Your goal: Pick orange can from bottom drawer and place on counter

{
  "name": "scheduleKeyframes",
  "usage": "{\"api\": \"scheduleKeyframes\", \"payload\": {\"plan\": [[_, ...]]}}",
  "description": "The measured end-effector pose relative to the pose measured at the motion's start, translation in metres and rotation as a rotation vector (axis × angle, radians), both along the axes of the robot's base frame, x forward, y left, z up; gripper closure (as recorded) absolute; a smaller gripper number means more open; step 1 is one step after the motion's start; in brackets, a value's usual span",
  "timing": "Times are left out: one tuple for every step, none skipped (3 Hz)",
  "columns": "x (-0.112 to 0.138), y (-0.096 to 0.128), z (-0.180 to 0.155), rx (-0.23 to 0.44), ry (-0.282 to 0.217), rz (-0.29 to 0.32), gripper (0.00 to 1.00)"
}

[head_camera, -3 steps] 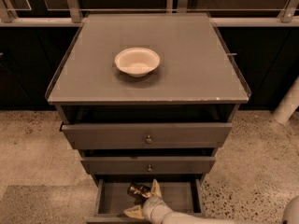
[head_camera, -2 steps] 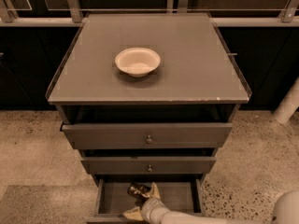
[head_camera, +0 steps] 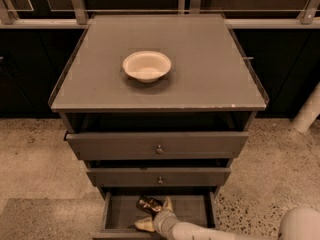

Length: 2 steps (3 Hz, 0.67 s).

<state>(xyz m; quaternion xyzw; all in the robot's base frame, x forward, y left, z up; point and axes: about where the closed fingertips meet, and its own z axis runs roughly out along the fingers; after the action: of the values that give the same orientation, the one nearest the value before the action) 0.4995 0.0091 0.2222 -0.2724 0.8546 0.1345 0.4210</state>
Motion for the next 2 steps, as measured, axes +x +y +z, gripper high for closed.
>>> {"api": "scheduleKeyframes", "payload": {"plan": [[0.0051,-0.0050,0.0017,-0.037,-0.006,-0.007,0.00],[0.0144,-0.0021,0.0116,-0.084,-0.036,0.064,0.00]]}}
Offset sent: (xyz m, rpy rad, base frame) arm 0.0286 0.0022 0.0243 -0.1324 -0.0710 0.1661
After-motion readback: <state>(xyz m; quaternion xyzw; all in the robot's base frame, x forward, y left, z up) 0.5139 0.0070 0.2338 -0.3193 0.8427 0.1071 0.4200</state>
